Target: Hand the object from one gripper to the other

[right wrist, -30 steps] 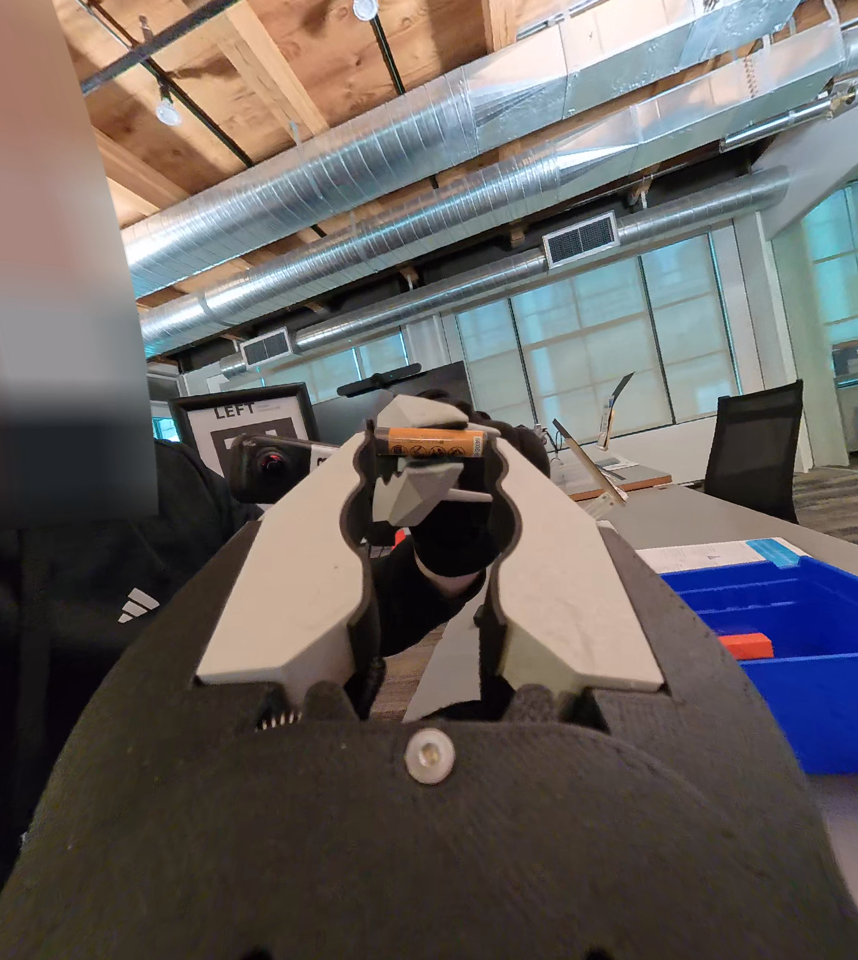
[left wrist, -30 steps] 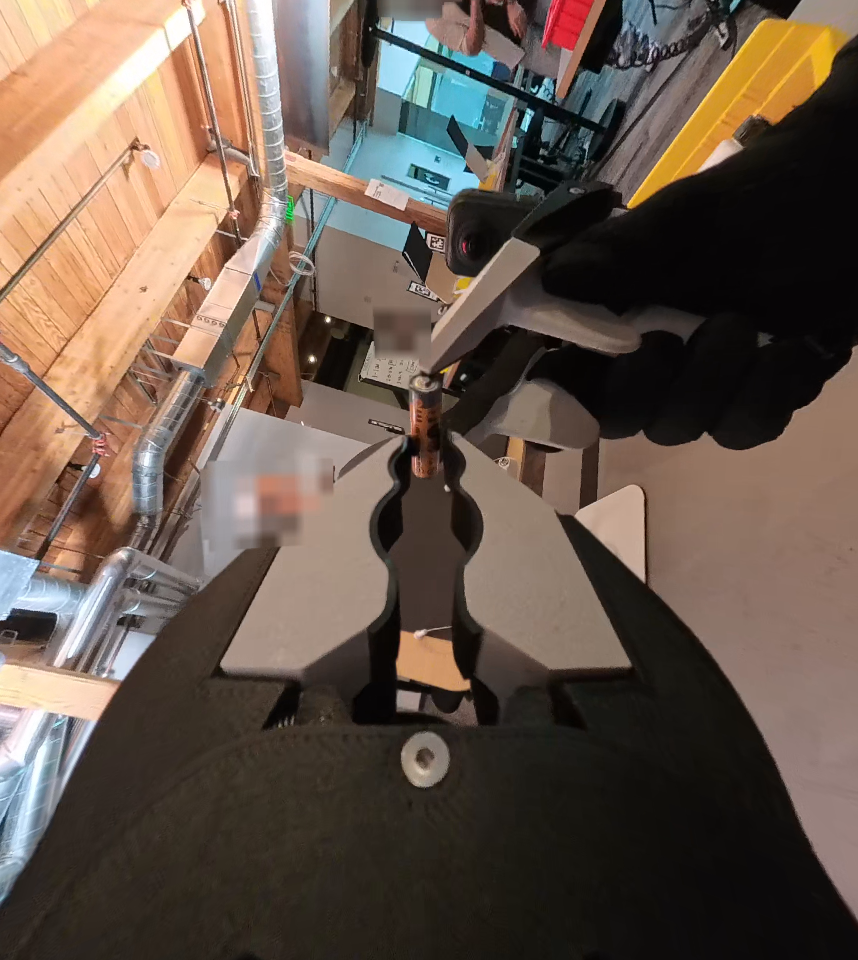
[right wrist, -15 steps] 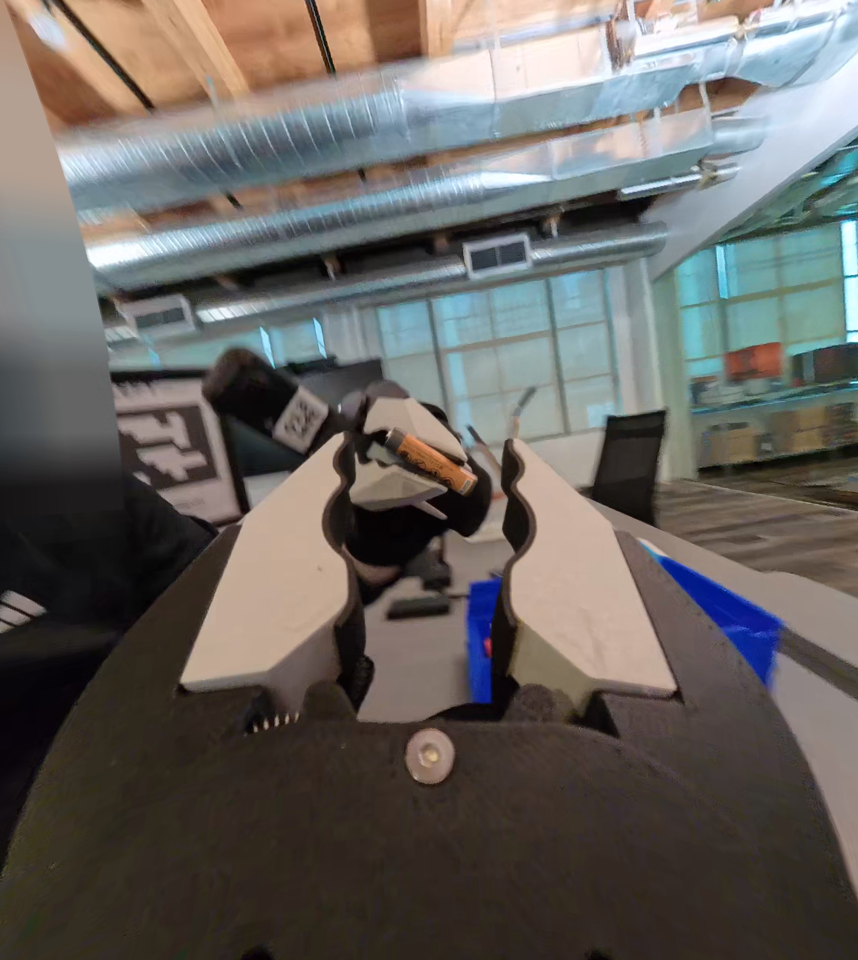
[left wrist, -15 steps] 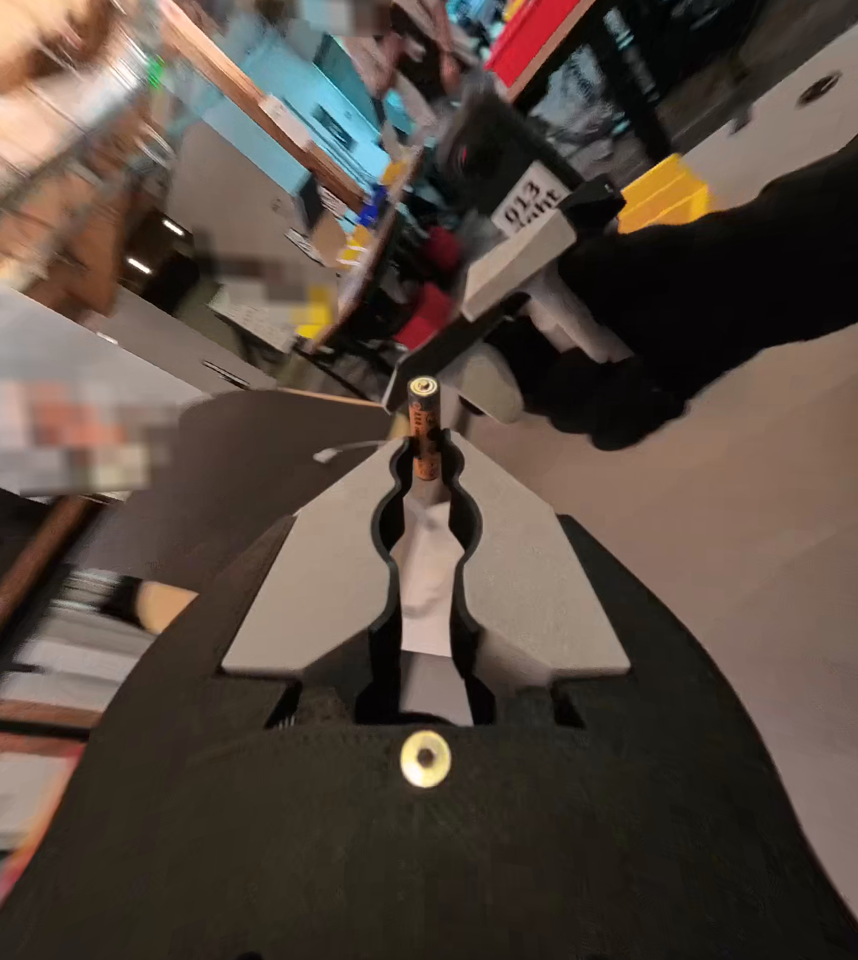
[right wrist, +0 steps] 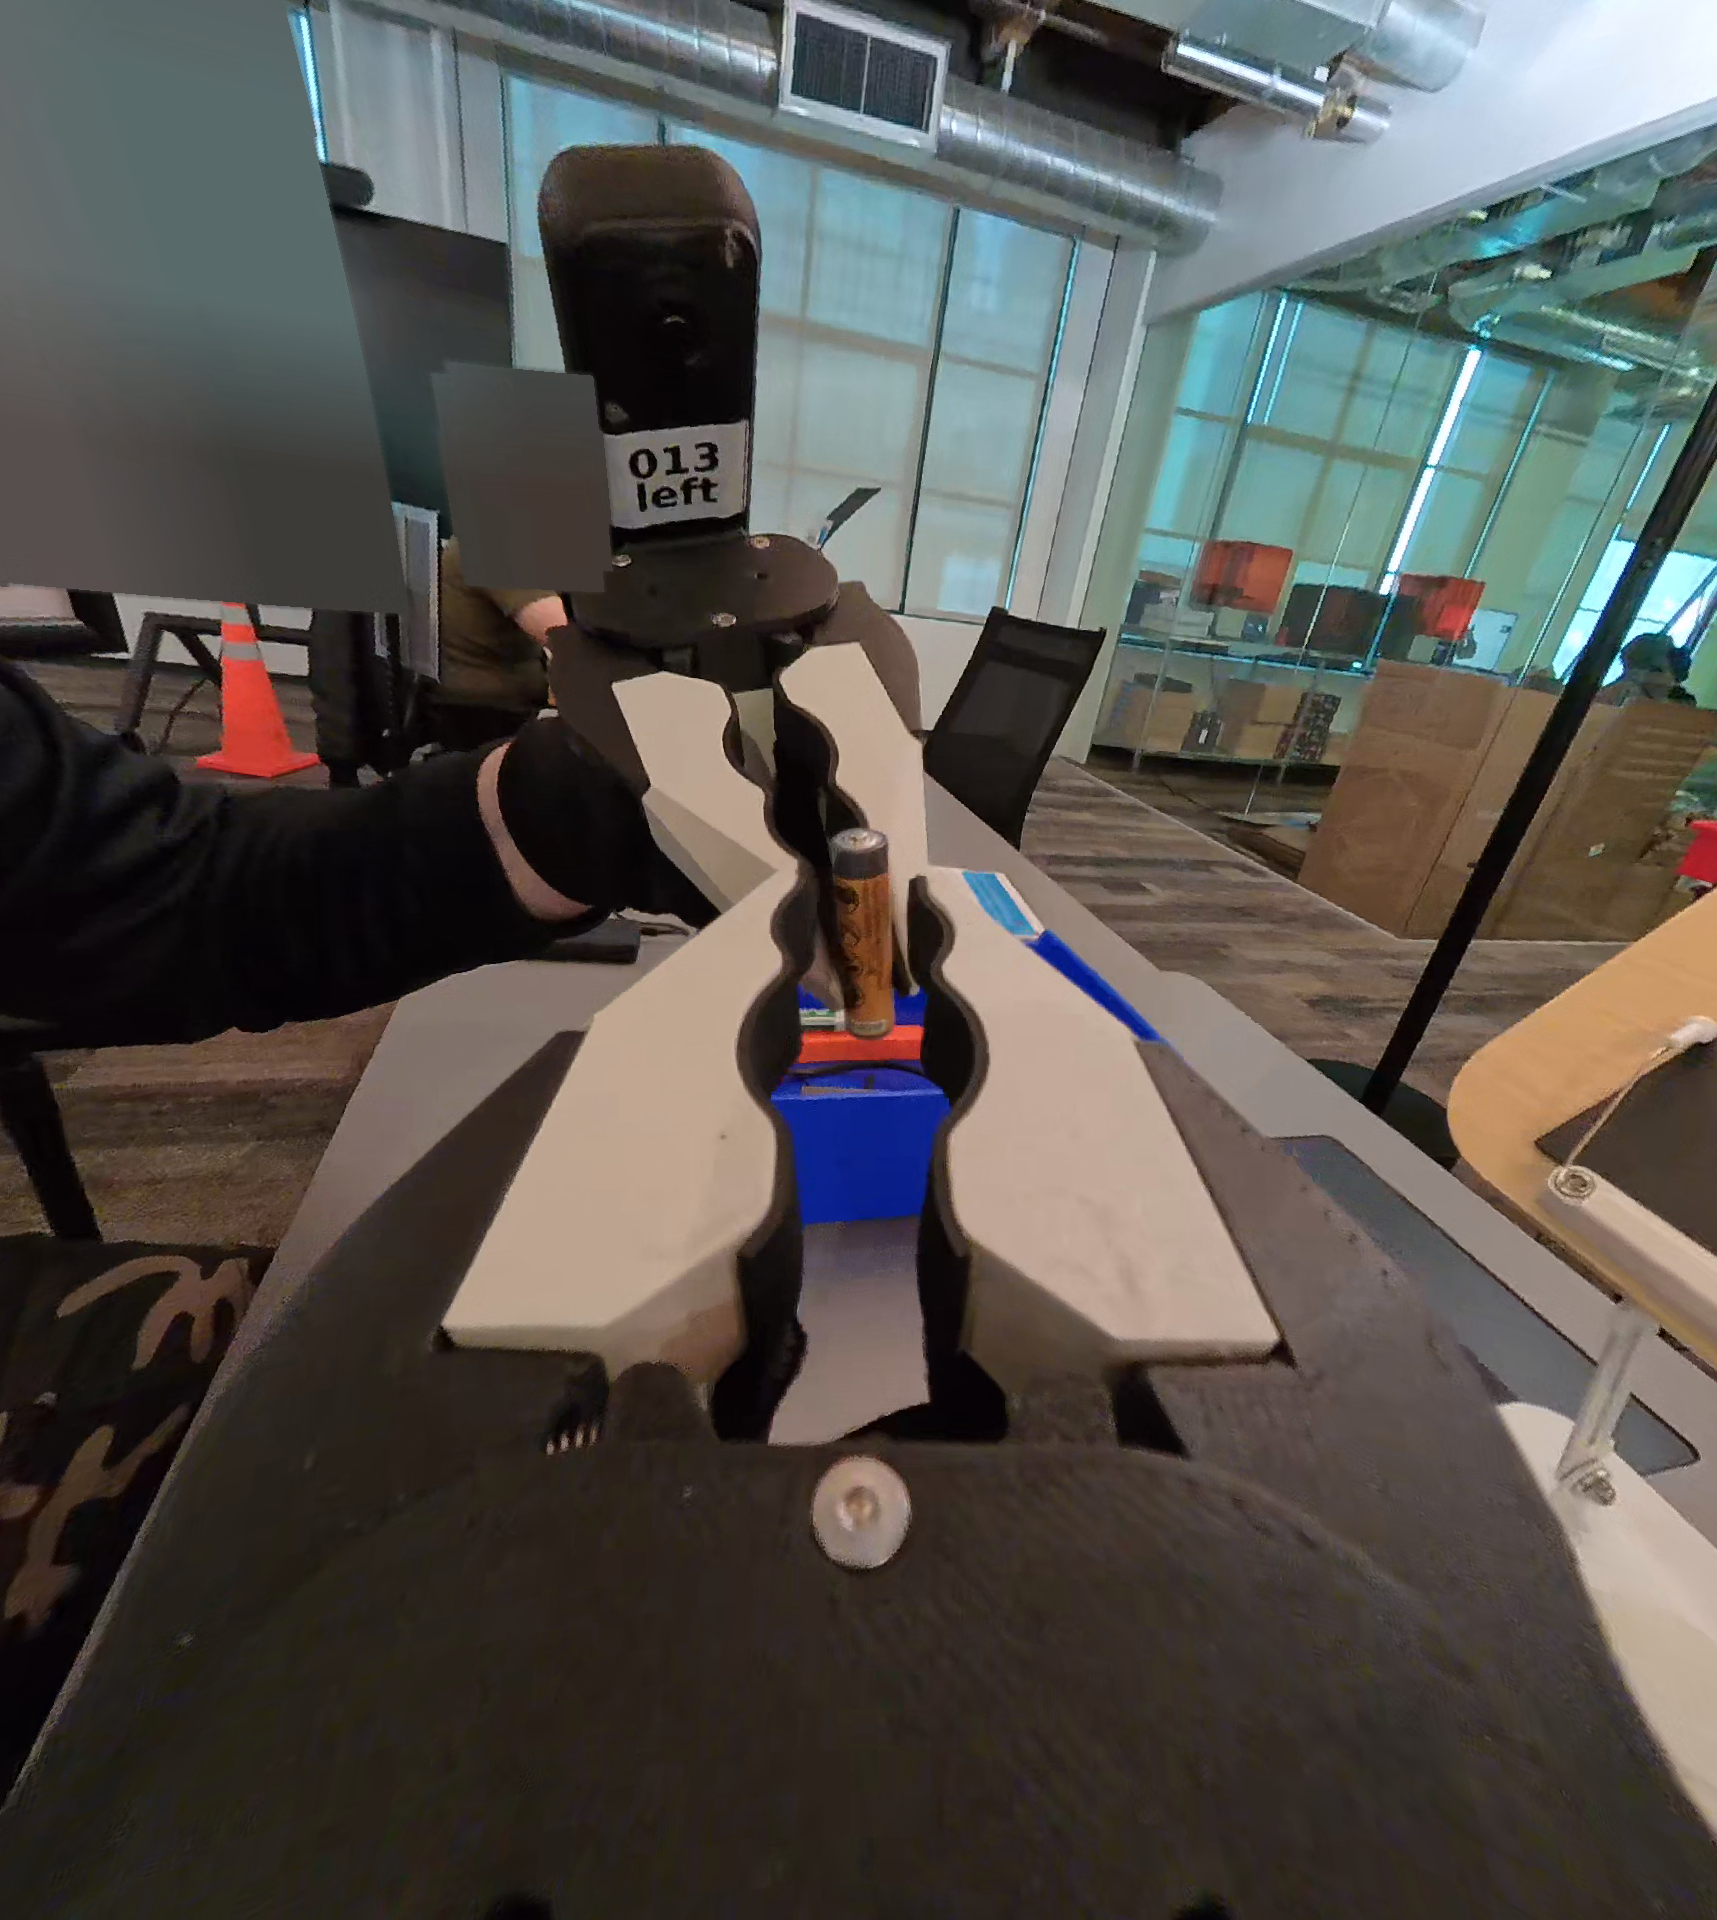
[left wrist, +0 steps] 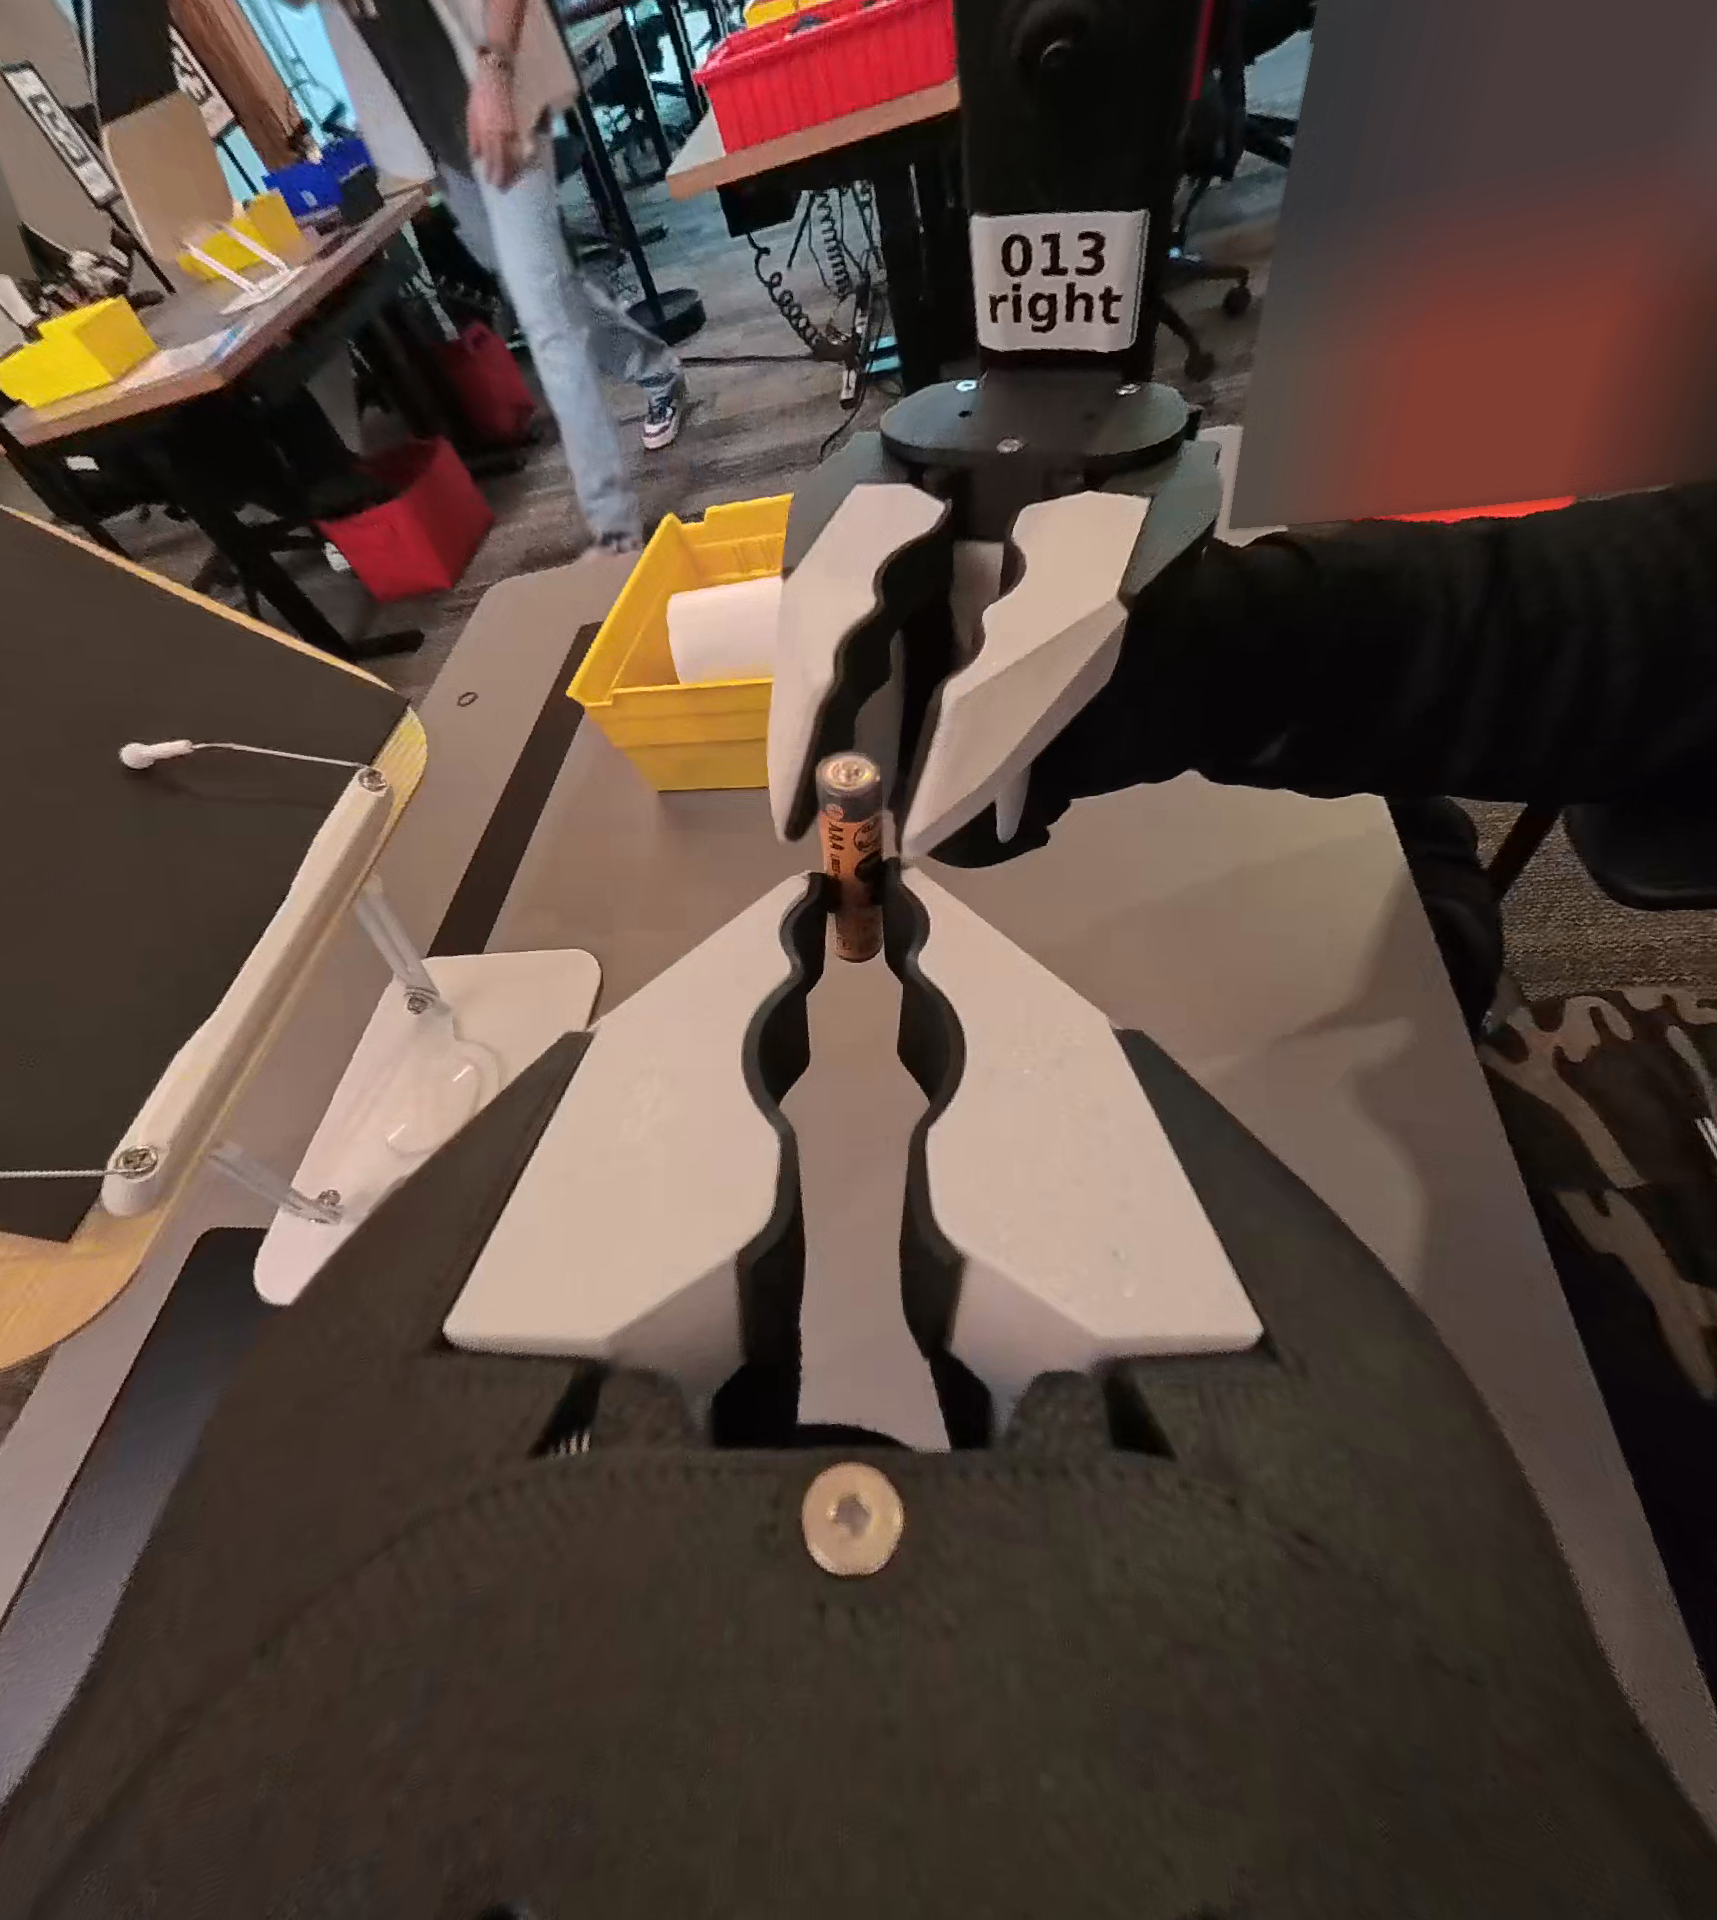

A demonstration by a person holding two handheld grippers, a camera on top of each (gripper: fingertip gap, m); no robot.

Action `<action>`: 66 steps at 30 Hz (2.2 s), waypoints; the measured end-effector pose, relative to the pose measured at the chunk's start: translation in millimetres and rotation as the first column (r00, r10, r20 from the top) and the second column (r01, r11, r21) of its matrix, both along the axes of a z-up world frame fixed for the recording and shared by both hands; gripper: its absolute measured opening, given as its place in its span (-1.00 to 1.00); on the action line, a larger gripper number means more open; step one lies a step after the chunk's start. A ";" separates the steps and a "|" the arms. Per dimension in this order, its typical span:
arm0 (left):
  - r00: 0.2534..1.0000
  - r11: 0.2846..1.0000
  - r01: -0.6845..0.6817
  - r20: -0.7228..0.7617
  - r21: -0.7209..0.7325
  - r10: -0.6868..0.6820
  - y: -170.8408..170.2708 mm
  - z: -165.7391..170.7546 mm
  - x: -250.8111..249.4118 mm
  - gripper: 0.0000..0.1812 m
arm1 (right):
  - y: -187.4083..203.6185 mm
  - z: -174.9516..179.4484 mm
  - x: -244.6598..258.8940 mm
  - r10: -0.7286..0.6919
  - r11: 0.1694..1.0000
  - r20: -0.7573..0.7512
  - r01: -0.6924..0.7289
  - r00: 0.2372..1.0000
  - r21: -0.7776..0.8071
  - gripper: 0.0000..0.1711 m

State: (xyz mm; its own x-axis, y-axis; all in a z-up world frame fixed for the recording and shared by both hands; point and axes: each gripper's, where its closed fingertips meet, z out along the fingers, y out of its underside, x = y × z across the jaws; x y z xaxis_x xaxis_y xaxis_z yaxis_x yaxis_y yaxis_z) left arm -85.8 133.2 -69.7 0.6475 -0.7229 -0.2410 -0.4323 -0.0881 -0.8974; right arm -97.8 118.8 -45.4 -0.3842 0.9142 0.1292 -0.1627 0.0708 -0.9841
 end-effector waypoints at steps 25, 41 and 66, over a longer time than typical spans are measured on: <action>0.764 0.834 0.122 -0.588 0.538 0.267 7.1 -1.0 0.2 -0.34 | 19.9 -11.2 -0.4 0.230 0.873 0.137 -0.142 0.964 -0.466 -0.91; 0.731 0.860 0.138 -0.637 0.491 0.246 10.4 -13.2 -4.0 -0.43 | 23.0 -20.9 -0.2 0.236 0.875 0.178 -0.129 0.955 -0.467 -0.91; 0.956 0.945 -0.015 -0.273 0.327 0.110 7.2 3.1 -11.6 -0.52 | 20.6 2.7 8.9 0.021 0.992 0.074 -0.012 0.997 -0.126 -0.43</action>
State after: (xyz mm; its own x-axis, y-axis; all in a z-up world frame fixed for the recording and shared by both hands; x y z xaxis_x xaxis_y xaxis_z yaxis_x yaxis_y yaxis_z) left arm -97.4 140.5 -66.6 0.5588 -0.5377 -0.6314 -0.6756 0.1462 -0.7226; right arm -88.9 139.3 -42.7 -0.4036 0.9148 -0.0157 -0.0881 -0.0559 -0.9945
